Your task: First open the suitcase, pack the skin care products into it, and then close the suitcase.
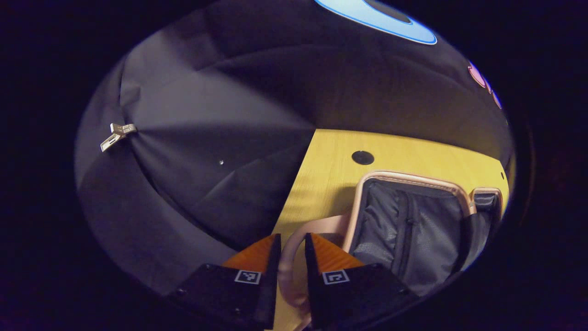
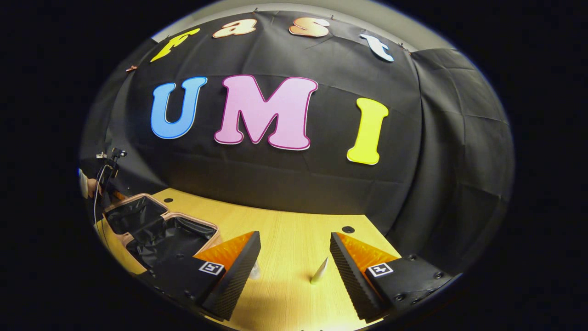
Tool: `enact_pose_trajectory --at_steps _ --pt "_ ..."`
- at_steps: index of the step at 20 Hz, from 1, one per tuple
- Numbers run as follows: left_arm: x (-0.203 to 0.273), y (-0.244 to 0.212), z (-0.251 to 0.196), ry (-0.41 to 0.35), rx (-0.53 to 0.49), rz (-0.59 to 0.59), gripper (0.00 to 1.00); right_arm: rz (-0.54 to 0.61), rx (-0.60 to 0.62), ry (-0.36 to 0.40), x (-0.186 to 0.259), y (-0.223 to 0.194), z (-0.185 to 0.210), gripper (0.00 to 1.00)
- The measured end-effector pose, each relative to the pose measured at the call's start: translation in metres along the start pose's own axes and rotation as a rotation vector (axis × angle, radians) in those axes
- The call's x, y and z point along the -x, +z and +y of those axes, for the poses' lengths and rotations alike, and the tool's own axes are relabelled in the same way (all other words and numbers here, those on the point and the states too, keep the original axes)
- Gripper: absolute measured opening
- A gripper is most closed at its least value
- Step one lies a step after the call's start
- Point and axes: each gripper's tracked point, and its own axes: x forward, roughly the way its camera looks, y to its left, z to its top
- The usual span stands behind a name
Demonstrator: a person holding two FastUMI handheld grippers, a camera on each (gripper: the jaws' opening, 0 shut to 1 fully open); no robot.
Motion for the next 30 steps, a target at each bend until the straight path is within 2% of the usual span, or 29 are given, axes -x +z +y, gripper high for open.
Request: enact_pose_trajectory --at_steps 1,4,7,10,11,15,19,22,25,30 --pt "0.006 0.006 0.002 0.015 0.006 -0.022 0.39 0.001 0.006 0.003 0.0 -0.001 0.0 0.96" --pt "0.059 0.041 -0.011 0.043 0.035 -0.193 0.97 -0.013 -0.007 0.008 0.002 0.002 -0.007 0.96" --pt "0.139 0.081 -0.062 -0.01 0.101 -0.355 0.95 -0.015 -0.036 0.003 0.003 0.007 -0.022 0.96" --pt "0.227 0.106 -0.123 -0.087 0.125 -0.499 0.95 -0.01 -0.035 0.018 0.006 0.007 -0.03 0.96" --pt "0.251 0.105 -0.148 -0.125 0.123 -0.52 0.95 -0.007 -0.03 0.028 0.007 0.007 -0.032 0.97" --pt "0.315 0.086 -0.235 -0.177 0.086 -0.545 0.95 0.003 -0.048 0.075 0.011 0.007 -0.04 0.96" --pt "0.361 0.031 -0.338 -0.265 0.13 -0.538 0.95 0.021 -0.065 0.126 0.016 -0.002 -0.047 0.96" --pt "0.365 -0.019 -0.418 -0.361 0.109 -0.465 0.95 0.051 -0.086 0.141 0.012 -0.016 -0.056 0.96" --pt "0.354 -0.059 -0.484 -0.451 0.013 -0.403 0.96 0.061 -0.106 0.137 0.006 -0.035 -0.066 0.96" --pt "0.316 -0.079 -0.567 -0.538 -0.095 -0.348 0.96 0.122 -0.166 0.115 -0.009 -0.077 -0.082 0.96"
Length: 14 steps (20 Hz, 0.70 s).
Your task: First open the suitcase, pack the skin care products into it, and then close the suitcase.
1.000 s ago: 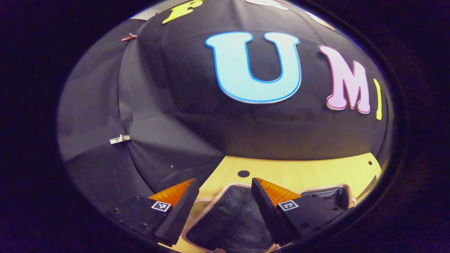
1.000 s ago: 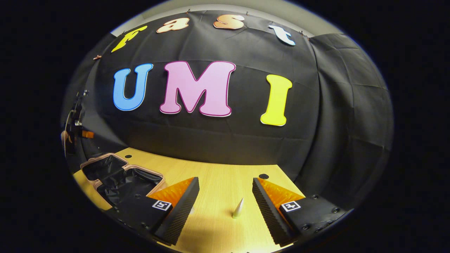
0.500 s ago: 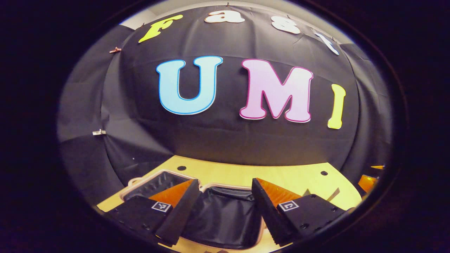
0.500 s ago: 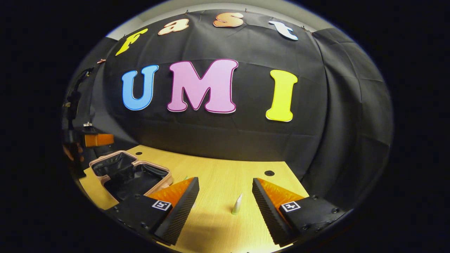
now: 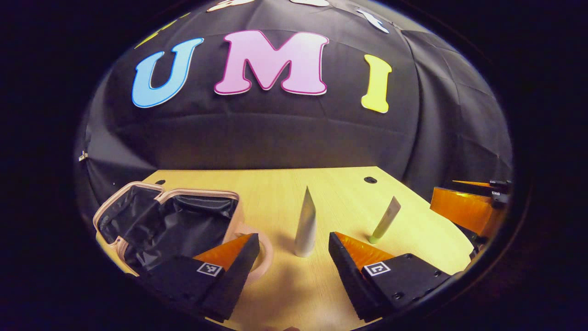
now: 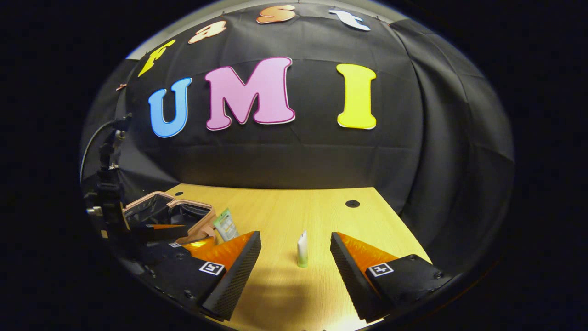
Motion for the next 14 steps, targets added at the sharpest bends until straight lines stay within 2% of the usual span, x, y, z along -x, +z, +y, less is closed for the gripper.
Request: enact_pose_trajectory --at_steps 3,6,9,10,11,12,13,14 --pt "-0.047 -0.006 -0.015 -0.024 -0.034 0.006 0.96 0.028 -0.02 -0.001 -0.017 -0.018 -0.008 0.96" --pt "-0.083 -0.017 -0.017 -0.016 -0.042 0.041 0.96 0.059 -0.089 0.022 -0.034 -0.031 -0.008 0.97" --pt "-0.102 -0.037 -0.02 -0.005 -0.003 0.09 0.96 0.103 -0.037 0.01 -0.056 -0.05 -0.013 0.97" --pt "-0.106 -0.039 -0.02 0.008 -0.001 0.092 0.93 0.115 -0.02 0.001 -0.06 -0.056 -0.017 0.97" --pt "-0.108 -0.041 -0.016 0.026 -0.006 0.093 0.82 0.129 -0.021 0.001 -0.065 -0.061 -0.018 0.97" --pt "-0.111 -0.043 -0.013 0.044 -0.009 0.102 0.66 0.14 -0.024 0.001 -0.068 -0.067 -0.016 0.97" --pt "-0.108 -0.044 -0.012 0.043 0.006 0.107 0.62 0.15 -0.02 -0.001 -0.076 -0.074 -0.015 0.97" --pt "-0.109 -0.042 -0.012 0.036 0.017 0.099 0.53 0.158 -0.013 -0.007 -0.087 -0.079 -0.016 0.98"
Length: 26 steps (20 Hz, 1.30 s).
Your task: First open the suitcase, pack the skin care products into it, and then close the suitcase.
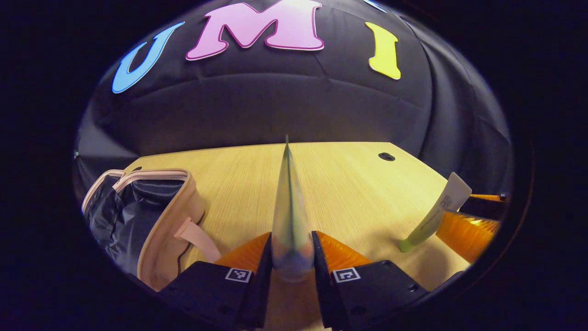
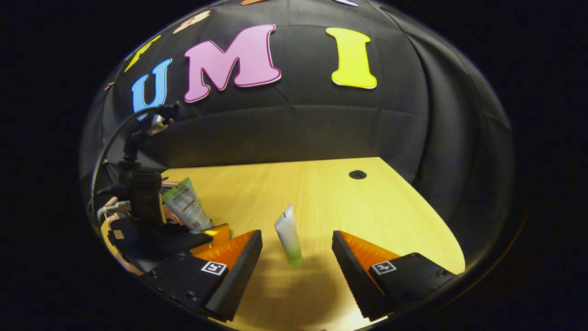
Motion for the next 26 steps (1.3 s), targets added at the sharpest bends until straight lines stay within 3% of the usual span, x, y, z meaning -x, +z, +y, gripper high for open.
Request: enact_pose_trajectory --at_steps 7,8,10,14,18,21,22,23,26 --pt "0.014 -0.002 0.0 -0.031 0.039 0.008 0.4 0.122 -0.09 -0.025 -0.056 -0.042 0.002 0.98" --pt "0.018 0.0 -0.001 -0.039 0.047 0.003 0.43 0.091 -0.093 -0.031 -0.061 -0.034 0.001 0.98" --pt "0.026 0.004 -0.002 -0.047 0.057 -0.005 0.4 0.074 -0.045 -0.045 -0.067 -0.027 -0.001 0.95" --pt "0.04 0.008 -0.003 -0.058 0.073 -0.014 0.43 0.068 0.04 -0.037 -0.07 -0.026 0.005 0.36" --pt "0.058 0.022 -0.001 -0.077 0.092 -0.036 0.43 0.059 0.103 0.031 -0.053 -0.019 0.023 0.28" --pt "0.08 0.05 0.014 -0.086 0.105 -0.094 0.43 0.016 0.126 0.091 -0.025 0.008 0.046 0.28" --pt "0.09 0.06 0.024 -0.081 0.109 -0.109 0.43 0.002 0.123 0.112 -0.014 0.017 0.055 0.22" --pt "0.102 0.071 0.036 -0.074 0.115 -0.122 0.43 -0.01 0.123 0.133 -0.003 0.028 0.065 0.28" --pt "0.131 0.098 0.093 -0.035 0.174 -0.142 0.43 -0.039 0.13 0.196 0.026 0.054 0.099 0.28"
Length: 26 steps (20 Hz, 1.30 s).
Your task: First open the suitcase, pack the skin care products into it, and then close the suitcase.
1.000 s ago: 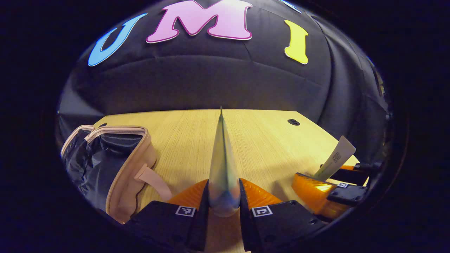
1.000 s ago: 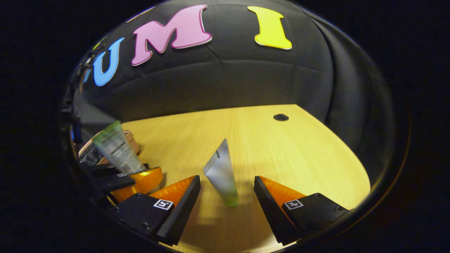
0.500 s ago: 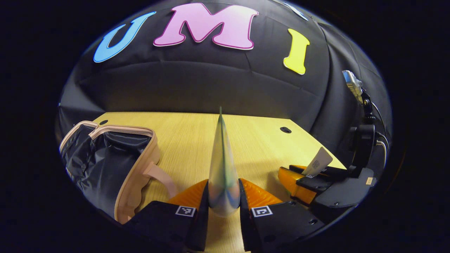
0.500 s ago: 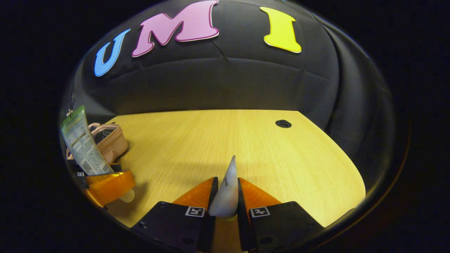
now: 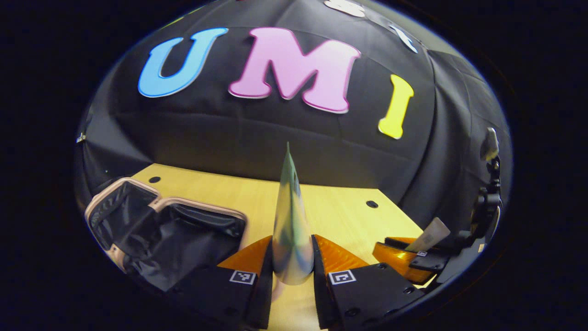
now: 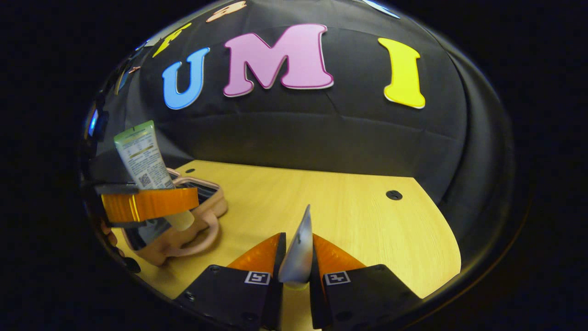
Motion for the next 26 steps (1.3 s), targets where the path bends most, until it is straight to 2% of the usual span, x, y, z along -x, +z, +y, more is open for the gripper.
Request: enact_pose_trajectory --at_steps 2,4,5,7,10,16,17,19,22,24,26 --pt "0.015 0.012 0.049 0.062 -0.002 0.022 0.46 -0.012 0.004 0.038 0.01 0.018 0.025 0.28" --pt "0.024 0.006 0.1 0.108 -0.037 0.096 0.43 -0.017 -0.009 0.074 0.015 0.032 0.051 0.28" --pt "0.028 -0.003 0.123 0.118 -0.04 0.148 0.46 -0.017 -0.01 0.088 0.015 0.038 0.064 0.25" --pt "0.029 -0.029 0.158 0.117 -0.018 0.284 0.43 -0.02 -0.015 0.116 0.016 0.045 0.091 0.28" --pt "0.024 -0.079 0.206 0.138 -0.058 0.496 0.43 0.012 -0.034 0.161 0.016 0.044 0.132 0.28" --pt "0.017 -0.138 0.214 0.108 0.007 0.823 0.43 0.068 -0.07 0.223 0.017 0.042 0.189 0.28" --pt "0.015 -0.137 0.215 0.105 -0.003 0.845 0.47 0.081 -0.076 0.227 0.017 0.04 0.194 0.28" --pt "0.009 -0.127 0.216 0.106 -0.059 0.838 0.45 0.104 -0.095 0.233 0.017 0.037 0.207 0.28" --pt "0.014 -0.098 0.222 0.116 -0.099 0.736 0.54 0.152 -0.153 0.227 0.007 0.032 0.219 0.28" --pt "0.031 -0.067 0.223 0.112 -0.073 0.601 0.78 0.194 -0.186 0.218 -0.004 0.023 0.228 0.28" --pt "0.062 -0.029 0.24 0.162 -0.095 0.466 0.99 0.256 -0.187 0.219 -0.018 0.006 0.24 0.28"
